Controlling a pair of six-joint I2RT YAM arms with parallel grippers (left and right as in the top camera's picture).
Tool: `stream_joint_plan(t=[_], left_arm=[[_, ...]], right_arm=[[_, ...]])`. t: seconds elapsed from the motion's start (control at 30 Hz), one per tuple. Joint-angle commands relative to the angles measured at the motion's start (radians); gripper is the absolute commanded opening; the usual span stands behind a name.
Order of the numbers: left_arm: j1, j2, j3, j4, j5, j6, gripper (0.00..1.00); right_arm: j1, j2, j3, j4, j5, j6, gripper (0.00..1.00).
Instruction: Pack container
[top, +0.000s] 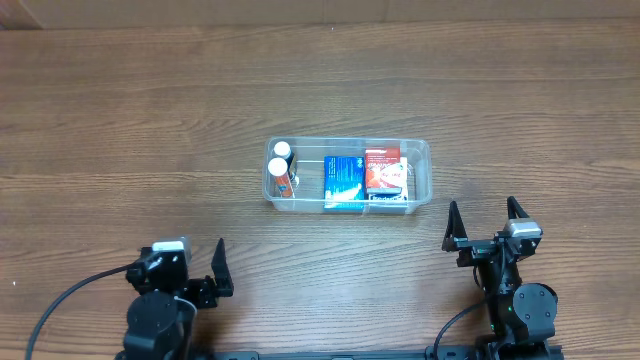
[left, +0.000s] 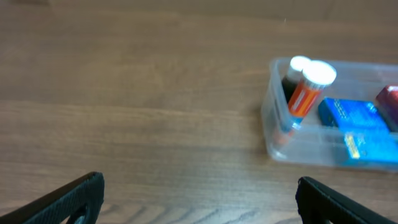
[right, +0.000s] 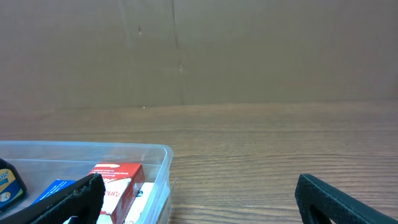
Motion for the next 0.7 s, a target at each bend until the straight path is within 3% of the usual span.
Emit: stream_joint_plan(t=[0.0, 0.17, 0.23, 0.33, 0.67], left_arm=[[0.028, -0.069, -0.149, 0.191, -0.003, 0.022, 1.0], [0.106, -0.098, -0.348, 0.614, 0.085, 0.105, 1.0], [0.126, -0.098, -0.412, 0.7, 0.136, 0.105, 1.0], [0.128, -0.098, -0.41, 0.676, 0.134, 0.153, 1.0], [0.128, -0.097, -0.41, 0.676, 0.134, 0.153, 1.0]], right_arm=[[0.005, -0.008, -0.01, 0.009, -0.009, -0.004, 1.0], [0.005, -0.008, -0.01, 0.009, -0.009, -0.004, 1.0], [0.005, -0.008, -0.01, 0.009, -0.009, -0.004, 1.0], [0.005, -0.008, -0.01, 0.008, -0.009, -0.004, 1.0], [0.005, -0.008, -0.01, 0.009, -0.009, -0.004, 1.0]])
